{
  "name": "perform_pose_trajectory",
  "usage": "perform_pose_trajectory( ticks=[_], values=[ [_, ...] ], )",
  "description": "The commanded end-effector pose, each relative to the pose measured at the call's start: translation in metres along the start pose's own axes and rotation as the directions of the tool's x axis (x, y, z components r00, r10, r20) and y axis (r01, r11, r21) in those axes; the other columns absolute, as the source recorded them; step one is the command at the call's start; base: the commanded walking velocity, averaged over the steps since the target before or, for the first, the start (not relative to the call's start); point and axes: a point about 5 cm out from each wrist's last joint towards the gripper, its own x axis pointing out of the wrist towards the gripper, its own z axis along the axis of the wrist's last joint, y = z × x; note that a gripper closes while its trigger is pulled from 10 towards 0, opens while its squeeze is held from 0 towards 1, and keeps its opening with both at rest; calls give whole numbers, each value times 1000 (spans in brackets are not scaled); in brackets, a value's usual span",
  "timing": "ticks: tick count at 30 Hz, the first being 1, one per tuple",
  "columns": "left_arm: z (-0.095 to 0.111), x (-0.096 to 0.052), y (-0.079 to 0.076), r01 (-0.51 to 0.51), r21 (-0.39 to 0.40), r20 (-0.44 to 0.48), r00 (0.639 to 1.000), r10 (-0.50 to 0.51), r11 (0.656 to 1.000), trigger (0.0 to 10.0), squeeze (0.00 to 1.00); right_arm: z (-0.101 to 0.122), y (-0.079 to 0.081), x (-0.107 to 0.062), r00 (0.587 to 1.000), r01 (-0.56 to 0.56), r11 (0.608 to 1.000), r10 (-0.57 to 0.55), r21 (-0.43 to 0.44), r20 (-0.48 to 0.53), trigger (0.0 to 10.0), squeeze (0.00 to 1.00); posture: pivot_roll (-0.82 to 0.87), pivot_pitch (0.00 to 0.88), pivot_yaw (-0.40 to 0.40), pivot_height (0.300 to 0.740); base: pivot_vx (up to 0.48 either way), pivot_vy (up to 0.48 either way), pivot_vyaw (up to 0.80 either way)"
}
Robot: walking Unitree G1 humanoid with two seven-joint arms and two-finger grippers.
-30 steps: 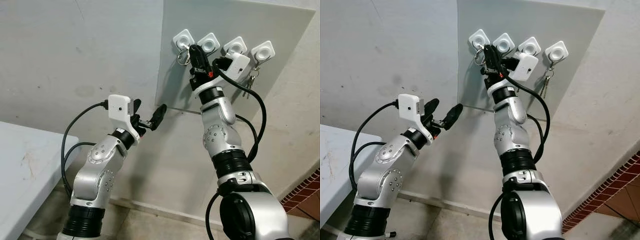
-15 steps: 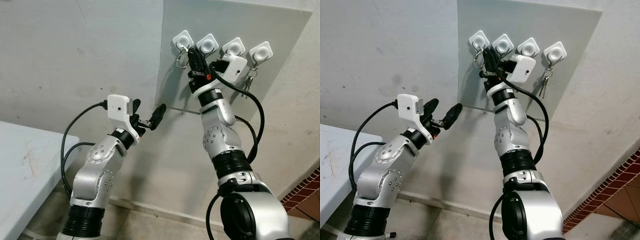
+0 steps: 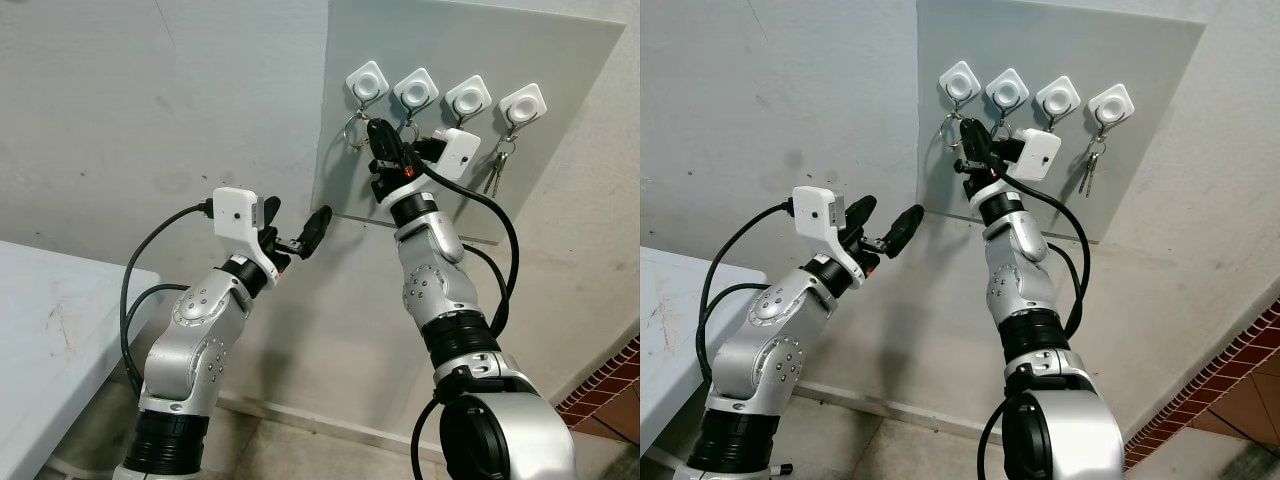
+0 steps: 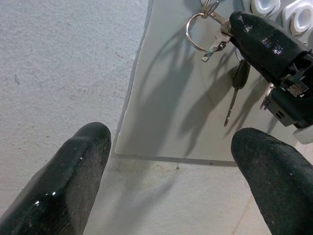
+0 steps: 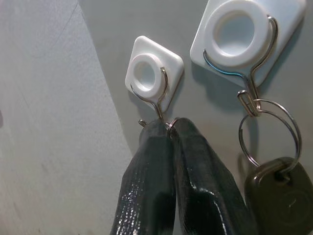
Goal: Hang keys on a hook
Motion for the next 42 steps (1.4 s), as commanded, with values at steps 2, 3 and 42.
perform_pose_trajectory(
  ticks=[2,3,42],
  values=[
    [9,2,-3,4,4,29,1000,-4,1000,10000,0,-5,-3,-3,1000,7,1000,-7,9,-24,10000,1000,-18,3,-52,740,0,0,0],
    [9,2,-3,2,4,32,999,-2,1000,10000,0,-4,-3,-3,1000,4,1000,-4,3,-16,10000,1000,-18,3,-52,740,0,0,0],
    [-65,-24,37,-249,54,-125,959,254,967,10000,0,-53,-51,-105,968,99,976,-139,-193,-209,10000,1000,-28,5,-41,740,0,0,0]
  ],
)
